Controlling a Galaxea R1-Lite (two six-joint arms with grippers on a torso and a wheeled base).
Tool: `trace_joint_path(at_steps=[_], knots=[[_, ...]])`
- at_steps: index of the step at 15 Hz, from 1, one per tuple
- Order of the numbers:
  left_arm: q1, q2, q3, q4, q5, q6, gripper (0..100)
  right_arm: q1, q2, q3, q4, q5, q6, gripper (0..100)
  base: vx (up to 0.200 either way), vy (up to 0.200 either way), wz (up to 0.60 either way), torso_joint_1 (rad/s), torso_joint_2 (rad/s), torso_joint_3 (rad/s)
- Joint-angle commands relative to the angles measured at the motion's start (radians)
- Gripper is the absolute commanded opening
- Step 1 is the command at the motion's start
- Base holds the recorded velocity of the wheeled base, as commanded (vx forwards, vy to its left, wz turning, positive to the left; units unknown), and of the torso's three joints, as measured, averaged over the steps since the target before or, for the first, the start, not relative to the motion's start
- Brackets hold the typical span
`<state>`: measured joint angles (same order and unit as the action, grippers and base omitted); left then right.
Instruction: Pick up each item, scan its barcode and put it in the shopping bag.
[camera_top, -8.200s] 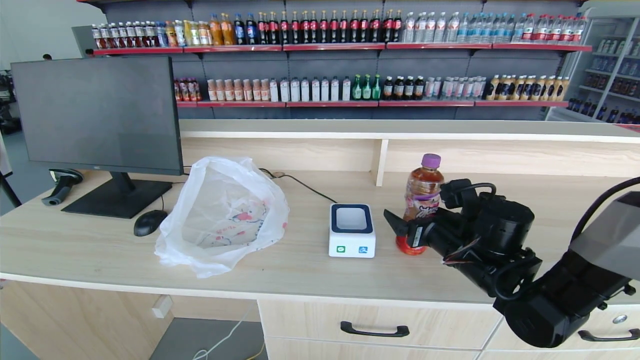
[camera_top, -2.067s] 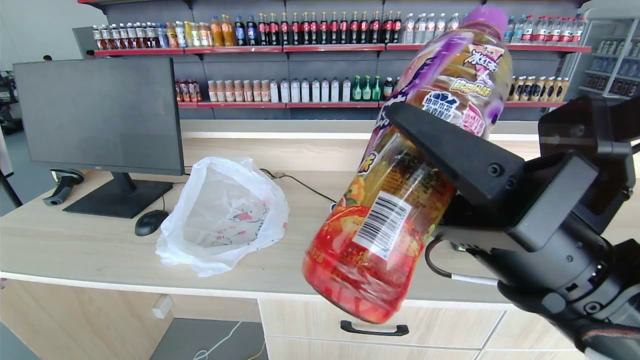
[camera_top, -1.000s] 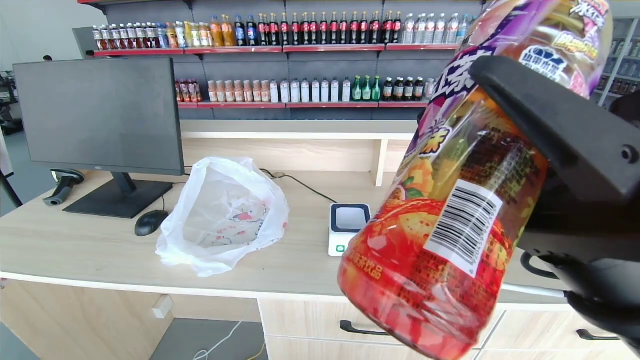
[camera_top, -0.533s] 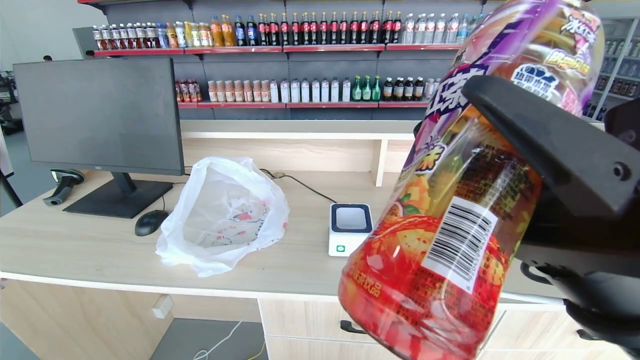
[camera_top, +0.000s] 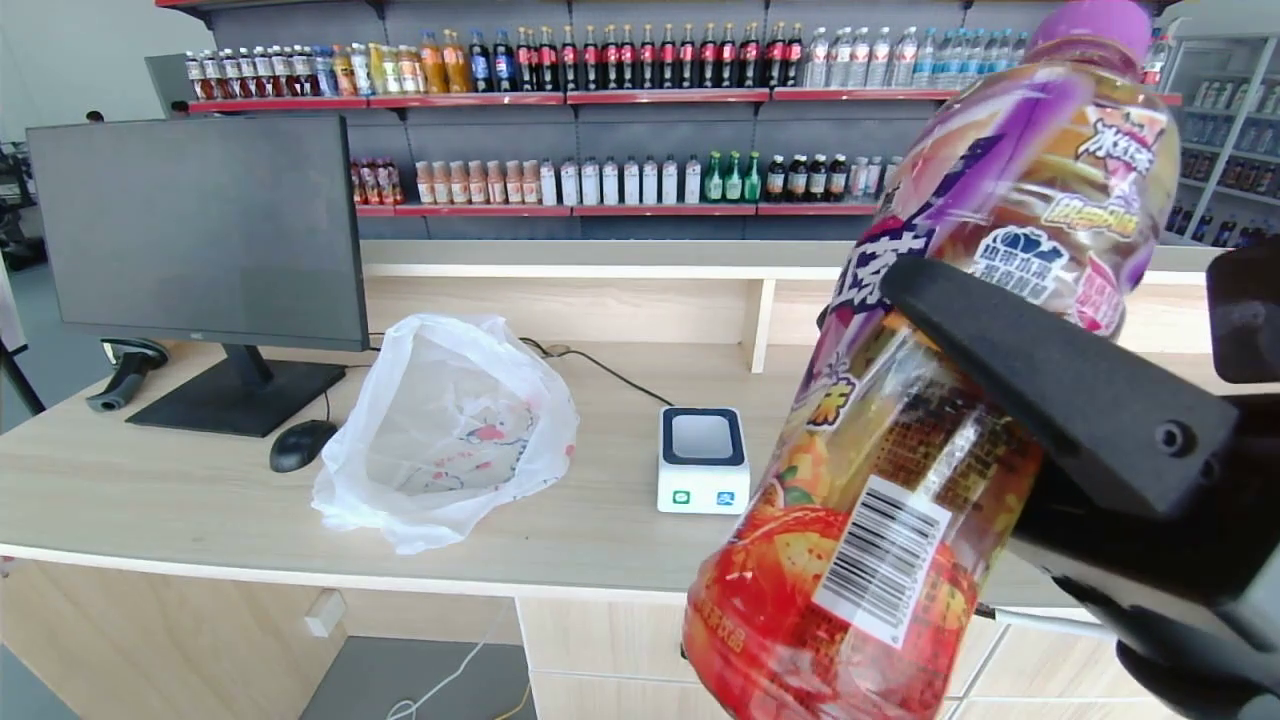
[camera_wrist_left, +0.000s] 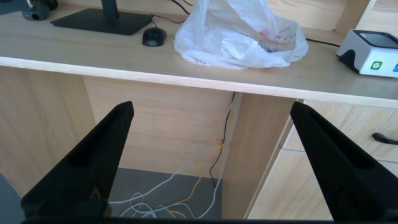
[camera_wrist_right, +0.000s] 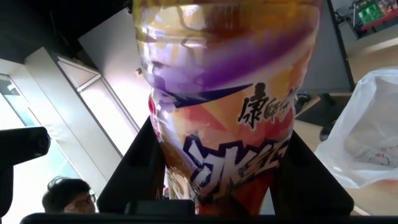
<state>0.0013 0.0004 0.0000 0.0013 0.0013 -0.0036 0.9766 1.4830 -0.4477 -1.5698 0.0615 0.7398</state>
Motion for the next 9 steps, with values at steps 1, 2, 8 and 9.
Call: trace_joint_path(at_steps=[1,2,8,9], knots=[[-0.001,0.000,0.000,-0.001,0.000,-0.001,100,0.001,0.019,0.026,-0.001,0.003,-0.011,0,0.000,0.000,0.00,0.000,0.00,0.000],[-0.001,0.000,0.000,-0.001,0.000,-0.001,100,-0.001,0.030,0.026,-0.001,0.004,-0.016,0,0.000,0.000,0.00,0.000,0.00,0.000],[0.000,0.000,0.000,0.000,0.000,0.002,100,-0.090,0.112,0.050,-0.001,0.080,-0.151,0,0.000,0.000,0.00,0.000,0.00,0.000],[-0.001,0.000,0.000,-0.001,0.000,0.001,100,-0.130,0.134,0.050,-0.001,0.092,-0.177,0,0.000,0.000,0.00,0.000,0.00,0.000]])
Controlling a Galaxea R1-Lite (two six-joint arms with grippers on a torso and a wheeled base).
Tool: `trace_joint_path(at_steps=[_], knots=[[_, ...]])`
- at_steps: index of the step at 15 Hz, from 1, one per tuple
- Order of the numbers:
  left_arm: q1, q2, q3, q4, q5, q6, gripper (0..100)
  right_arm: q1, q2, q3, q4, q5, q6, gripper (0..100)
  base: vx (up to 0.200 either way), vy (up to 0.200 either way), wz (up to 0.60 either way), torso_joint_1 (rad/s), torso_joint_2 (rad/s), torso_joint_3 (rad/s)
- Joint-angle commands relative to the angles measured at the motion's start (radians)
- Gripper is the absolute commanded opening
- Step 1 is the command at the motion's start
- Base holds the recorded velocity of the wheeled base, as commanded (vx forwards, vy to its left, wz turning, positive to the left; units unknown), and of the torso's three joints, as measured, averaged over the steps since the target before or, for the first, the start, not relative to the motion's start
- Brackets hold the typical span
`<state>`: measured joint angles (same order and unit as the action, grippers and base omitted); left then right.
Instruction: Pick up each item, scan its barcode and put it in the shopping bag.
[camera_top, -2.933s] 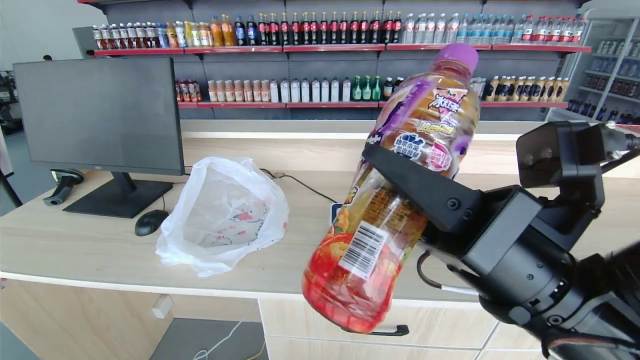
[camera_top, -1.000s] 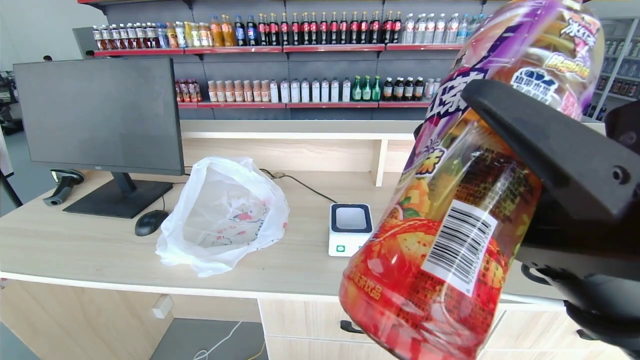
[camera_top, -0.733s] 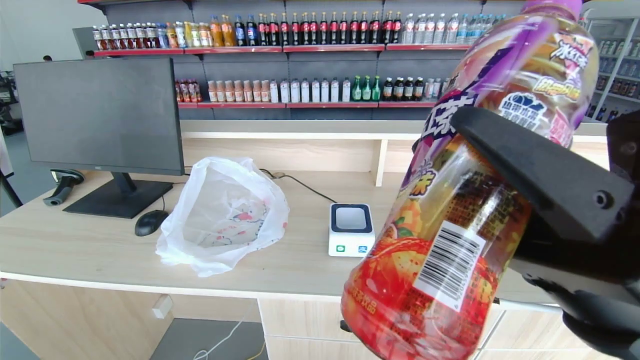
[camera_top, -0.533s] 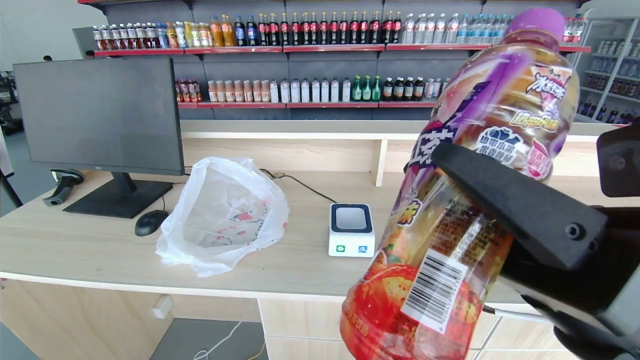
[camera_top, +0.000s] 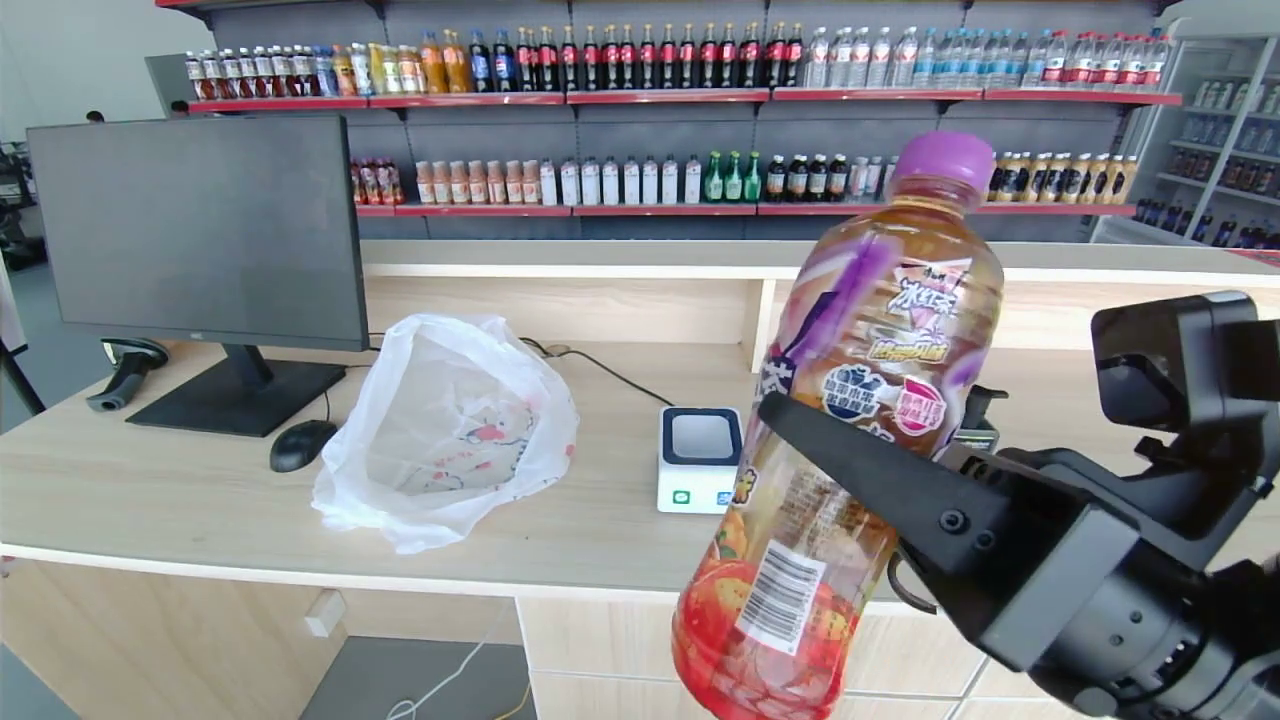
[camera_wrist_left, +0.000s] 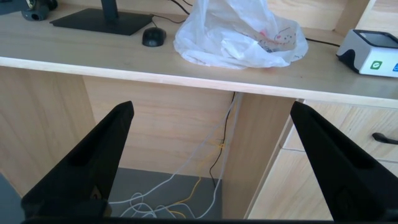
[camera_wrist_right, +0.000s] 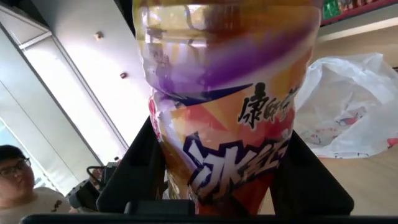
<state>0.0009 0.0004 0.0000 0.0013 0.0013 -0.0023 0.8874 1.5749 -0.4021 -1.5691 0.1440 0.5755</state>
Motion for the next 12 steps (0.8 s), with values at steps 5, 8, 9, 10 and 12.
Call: trace_joint_path(at_steps=[5,8,9,10,12], knots=[[0.001,0.000,0.000,0.000,0.000,-0.001,100,-0.211,0.132,-0.015,-0.002,0.023,-0.266,0,0.000,0.000,0.00,0.000,0.00,0.000],[0.001,0.000,0.000,-0.001,0.000,0.001,100,-0.237,0.163,-0.021,-0.002,0.023,-0.391,0,0.000,0.000,0.00,0.000,0.00,0.000],[0.001,0.000,0.000,-0.001,0.000,-0.001,100,-0.239,0.171,-0.024,-0.002,0.023,-0.422,0,0.000,0.000,0.00,0.000,0.00,0.000],[0.001,0.000,0.000,0.000,0.000,0.001,100,-0.242,0.186,-0.030,-0.002,0.022,-0.457,0,0.000,0.000,0.00,0.000,0.00,0.000],[0.001,0.000,0.000,-0.001,0.000,0.001,100,-0.251,0.191,-0.024,-0.002,0.017,-0.493,0,0.000,0.000,0.00,0.000,0.00,0.000]])
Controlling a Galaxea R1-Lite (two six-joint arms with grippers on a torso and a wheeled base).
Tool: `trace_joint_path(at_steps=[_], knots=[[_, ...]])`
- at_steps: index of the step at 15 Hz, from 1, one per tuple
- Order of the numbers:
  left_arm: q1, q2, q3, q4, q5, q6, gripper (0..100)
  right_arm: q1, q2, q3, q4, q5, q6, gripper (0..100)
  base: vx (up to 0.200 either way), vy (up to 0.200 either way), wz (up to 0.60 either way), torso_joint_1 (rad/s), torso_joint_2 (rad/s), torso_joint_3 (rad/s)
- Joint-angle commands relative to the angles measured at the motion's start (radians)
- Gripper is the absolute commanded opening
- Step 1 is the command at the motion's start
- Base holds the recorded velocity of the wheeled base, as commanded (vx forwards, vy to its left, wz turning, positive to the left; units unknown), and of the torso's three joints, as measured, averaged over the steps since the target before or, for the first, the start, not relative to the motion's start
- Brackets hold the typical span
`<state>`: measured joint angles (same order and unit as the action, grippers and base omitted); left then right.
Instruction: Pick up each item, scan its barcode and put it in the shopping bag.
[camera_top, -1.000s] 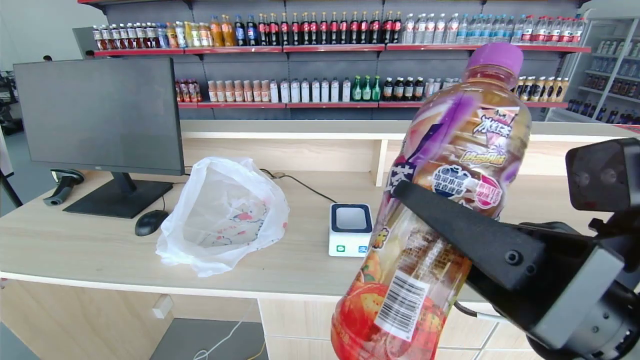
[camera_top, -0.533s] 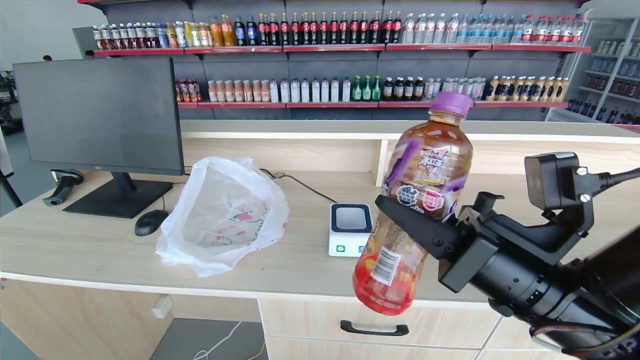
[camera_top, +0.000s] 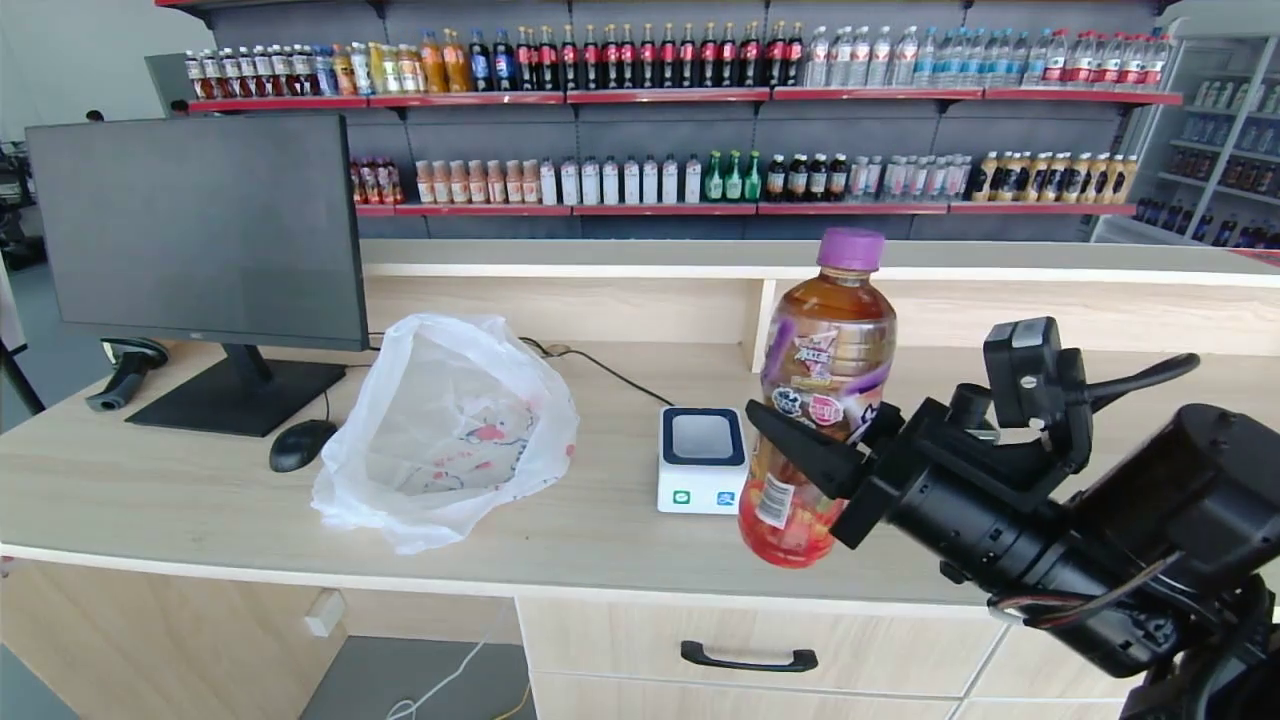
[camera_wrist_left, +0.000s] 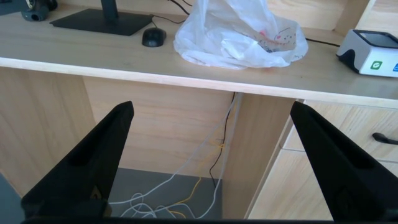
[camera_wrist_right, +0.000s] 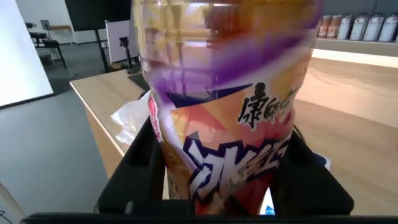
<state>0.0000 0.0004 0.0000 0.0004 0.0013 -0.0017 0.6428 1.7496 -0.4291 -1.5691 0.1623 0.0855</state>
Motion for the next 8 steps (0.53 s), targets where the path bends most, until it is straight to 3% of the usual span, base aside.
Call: trace_joint_path(at_steps=[1,5,8], knots=[[0.000,0.000,0.000,0.001,0.000,-0.001,100,-0.022,0.015,0.004,-0.002,-0.003,-0.015,0,0.000,0.000,0.00,0.000,0.00,0.000],[0.000,0.000,0.000,0.000,0.000,-0.001,100,-0.110,0.025,-0.003,-0.002,0.000,-0.079,0,0.000,0.000,0.00,0.000,0.00,0.000],[0.000,0.000,0.000,0.000,0.000,-0.001,100,-0.115,0.027,-0.003,-0.002,0.000,-0.079,0,0.000,0.200,0.00,0.004,0.00,-0.001]])
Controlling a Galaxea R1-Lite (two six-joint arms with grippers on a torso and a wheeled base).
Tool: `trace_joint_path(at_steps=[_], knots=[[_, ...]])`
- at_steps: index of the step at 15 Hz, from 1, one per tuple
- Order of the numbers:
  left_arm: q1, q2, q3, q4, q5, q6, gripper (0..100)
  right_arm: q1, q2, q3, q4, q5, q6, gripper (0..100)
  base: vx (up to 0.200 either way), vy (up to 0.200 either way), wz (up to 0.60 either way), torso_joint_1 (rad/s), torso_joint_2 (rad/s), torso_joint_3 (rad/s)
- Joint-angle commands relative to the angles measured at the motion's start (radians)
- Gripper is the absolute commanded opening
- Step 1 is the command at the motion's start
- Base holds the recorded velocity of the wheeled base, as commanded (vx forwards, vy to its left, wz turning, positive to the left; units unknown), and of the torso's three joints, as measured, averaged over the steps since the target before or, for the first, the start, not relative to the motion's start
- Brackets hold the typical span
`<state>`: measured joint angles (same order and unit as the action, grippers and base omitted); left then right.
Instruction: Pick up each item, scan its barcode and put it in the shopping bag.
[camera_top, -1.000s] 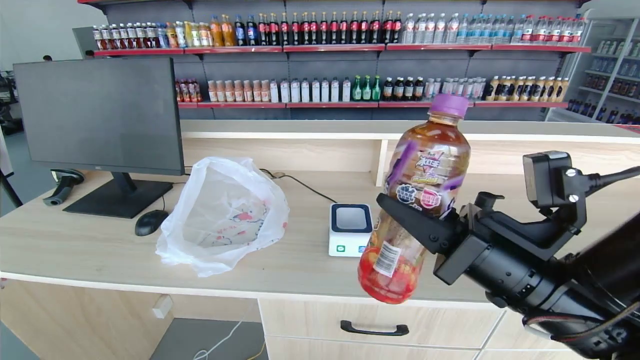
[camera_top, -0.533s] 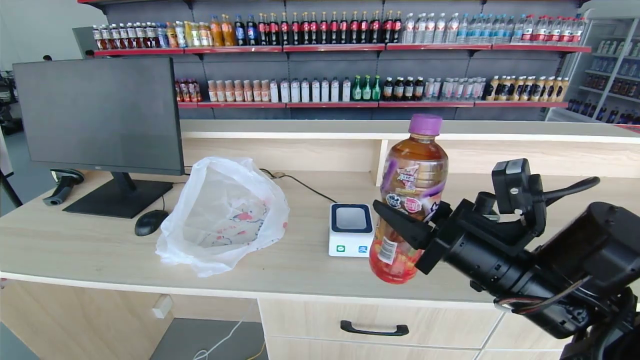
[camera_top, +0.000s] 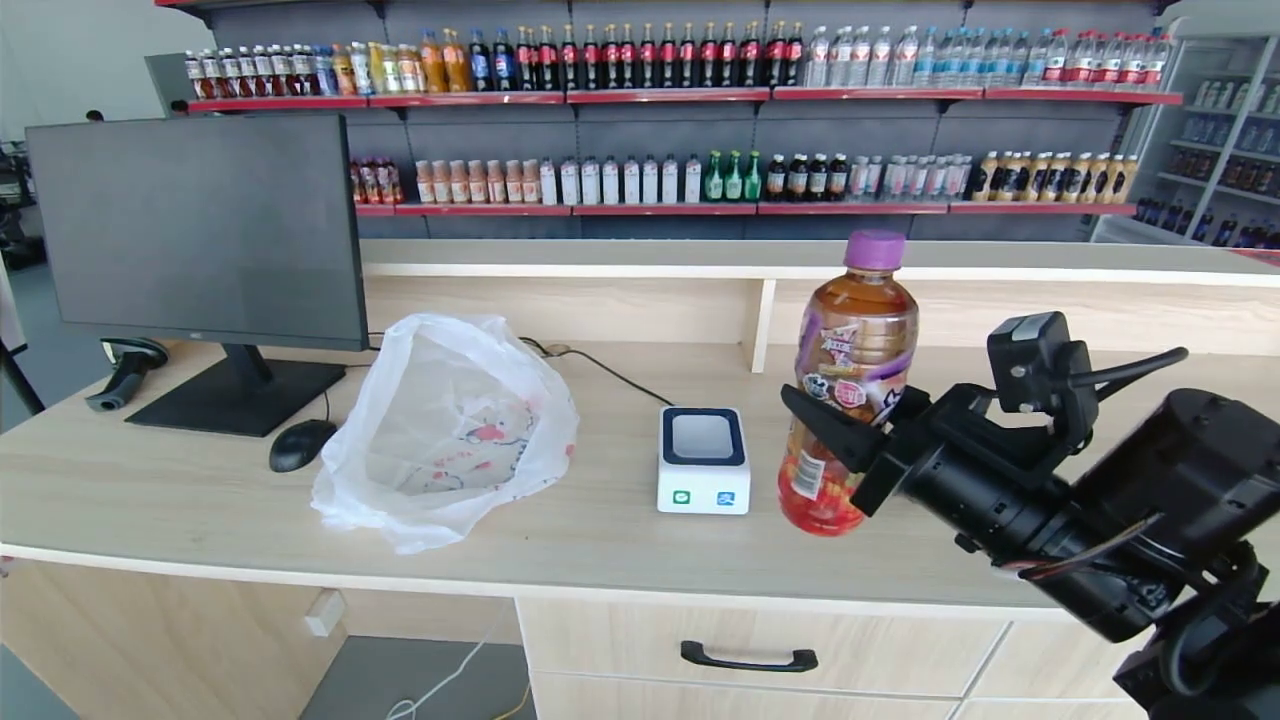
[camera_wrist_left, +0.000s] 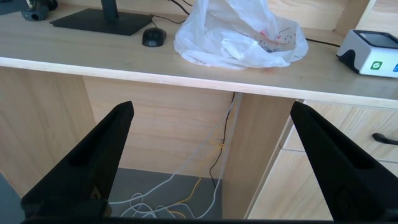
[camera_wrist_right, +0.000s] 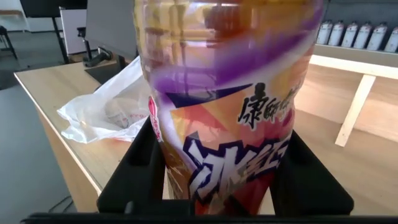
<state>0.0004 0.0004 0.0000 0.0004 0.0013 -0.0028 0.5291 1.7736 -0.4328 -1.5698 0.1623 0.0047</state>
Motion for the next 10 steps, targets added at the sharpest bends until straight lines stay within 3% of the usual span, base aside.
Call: trace_joint_path(at_steps=[1,7,10], knots=[[0.000,0.000,0.000,0.001,0.000,0.000,100,-0.008,0.003,0.000,-0.001,0.000,0.001,0,0.000,0.200,0.00,0.002,0.00,0.007],[0.000,0.000,0.000,0.001,0.000,0.000,100,-0.023,0.003,-0.017,-0.001,0.003,-0.046,0,0.000,0.200,0.00,0.003,0.00,0.002],[0.001,0.000,0.000,0.000,0.000,0.000,100,-0.021,0.010,-0.030,-0.001,0.006,-0.054,0,0.000,0.000,0.00,0.000,0.00,0.000]])
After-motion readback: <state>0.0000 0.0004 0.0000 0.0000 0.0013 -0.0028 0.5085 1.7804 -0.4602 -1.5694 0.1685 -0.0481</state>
